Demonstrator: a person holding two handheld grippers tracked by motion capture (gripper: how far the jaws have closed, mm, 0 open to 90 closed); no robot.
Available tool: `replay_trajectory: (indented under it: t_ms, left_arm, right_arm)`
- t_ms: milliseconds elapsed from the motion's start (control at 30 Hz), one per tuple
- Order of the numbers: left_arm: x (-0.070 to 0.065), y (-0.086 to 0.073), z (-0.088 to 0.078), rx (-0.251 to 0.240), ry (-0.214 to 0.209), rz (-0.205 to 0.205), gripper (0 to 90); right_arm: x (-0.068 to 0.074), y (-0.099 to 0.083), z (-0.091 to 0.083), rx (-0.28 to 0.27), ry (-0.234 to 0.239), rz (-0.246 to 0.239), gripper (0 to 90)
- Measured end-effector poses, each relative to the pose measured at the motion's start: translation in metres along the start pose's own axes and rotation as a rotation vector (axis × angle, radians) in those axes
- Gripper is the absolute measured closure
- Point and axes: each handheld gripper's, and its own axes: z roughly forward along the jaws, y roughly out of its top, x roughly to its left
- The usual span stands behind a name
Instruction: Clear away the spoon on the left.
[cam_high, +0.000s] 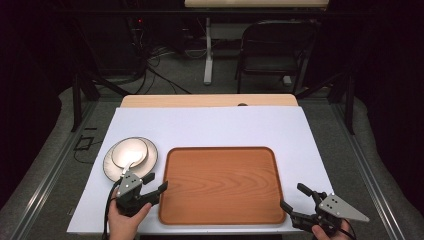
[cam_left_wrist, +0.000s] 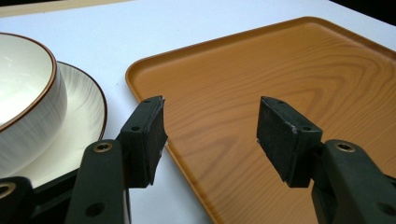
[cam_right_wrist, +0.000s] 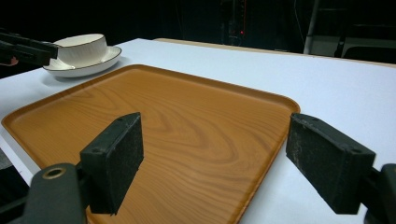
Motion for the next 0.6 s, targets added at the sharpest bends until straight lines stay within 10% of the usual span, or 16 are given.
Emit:
replay_trajectory:
  t_ms: [600]
  left_arm:
    - [0.0002,0.0045,-0.0002,0.068,0.021,-0.06,42.6]
  right_arm:
    - [-0.002,-0.0001,-0.0001,0.004,-0.003,0.009,18.5]
